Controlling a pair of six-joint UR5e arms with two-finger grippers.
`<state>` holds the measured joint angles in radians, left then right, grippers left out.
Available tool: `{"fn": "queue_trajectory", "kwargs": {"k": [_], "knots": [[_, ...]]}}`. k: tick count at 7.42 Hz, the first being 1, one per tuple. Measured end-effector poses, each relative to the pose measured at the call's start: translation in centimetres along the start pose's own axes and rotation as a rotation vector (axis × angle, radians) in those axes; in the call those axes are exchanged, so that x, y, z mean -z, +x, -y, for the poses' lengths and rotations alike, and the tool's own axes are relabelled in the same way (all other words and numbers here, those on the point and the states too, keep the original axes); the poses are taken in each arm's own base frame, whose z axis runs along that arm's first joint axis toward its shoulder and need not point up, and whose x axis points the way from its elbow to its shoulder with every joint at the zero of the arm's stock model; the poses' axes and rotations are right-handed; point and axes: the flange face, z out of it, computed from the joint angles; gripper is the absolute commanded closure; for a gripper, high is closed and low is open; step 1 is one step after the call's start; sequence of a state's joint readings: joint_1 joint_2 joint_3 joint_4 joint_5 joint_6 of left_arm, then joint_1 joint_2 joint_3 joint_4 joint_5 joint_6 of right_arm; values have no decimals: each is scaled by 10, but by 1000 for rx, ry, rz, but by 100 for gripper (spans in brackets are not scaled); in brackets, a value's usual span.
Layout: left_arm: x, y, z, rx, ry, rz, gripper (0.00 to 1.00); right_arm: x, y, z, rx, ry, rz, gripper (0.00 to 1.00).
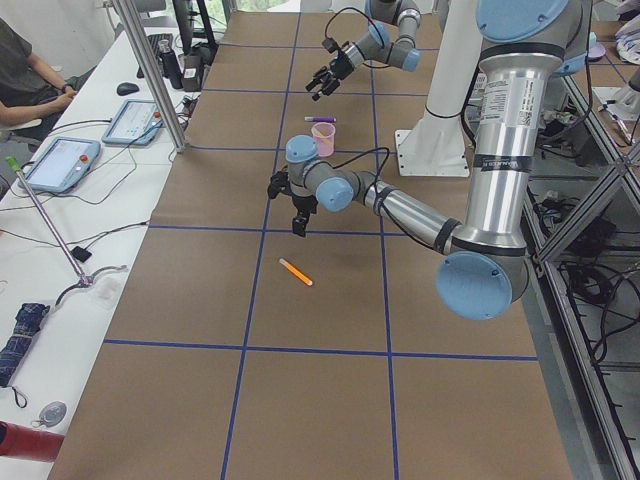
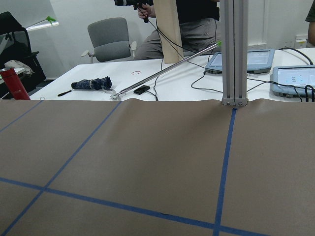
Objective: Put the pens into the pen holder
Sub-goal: 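Raise the right gripper away while the left gripper grasps the orange marker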
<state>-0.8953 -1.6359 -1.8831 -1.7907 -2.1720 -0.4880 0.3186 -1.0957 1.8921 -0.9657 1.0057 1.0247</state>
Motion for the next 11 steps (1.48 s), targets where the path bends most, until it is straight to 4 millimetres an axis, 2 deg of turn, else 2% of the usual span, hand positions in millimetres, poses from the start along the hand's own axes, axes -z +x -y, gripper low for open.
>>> {"fn": "queue_trajectory", "kwargs": {"k": [1,2,4,6,8,9,10,11], "knots": [[-3,-13,-2,-66,-3,19,2,-9,22,11,-4,-38,-16,1],[-4,-26,-1,-109,-5,32,2,-19,53,28,-10,-94,-26,1],[-11,-45,7,-136,-4,47,2,-31,138,71,-43,-252,-61,1],[-27,-66,18,-145,28,46,3,-27,236,83,-80,-413,-160,1],[-42,-81,23,-138,38,44,9,-19,317,101,-84,-549,-167,1],[-48,-84,28,-132,34,46,11,-10,351,104,-71,-594,-164,1],[-55,-87,34,-126,27,48,13,-1,376,103,-56,-626,-159,1],[-62,-90,40,-120,19,50,19,5,389,101,-50,-644,-156,1]]}}
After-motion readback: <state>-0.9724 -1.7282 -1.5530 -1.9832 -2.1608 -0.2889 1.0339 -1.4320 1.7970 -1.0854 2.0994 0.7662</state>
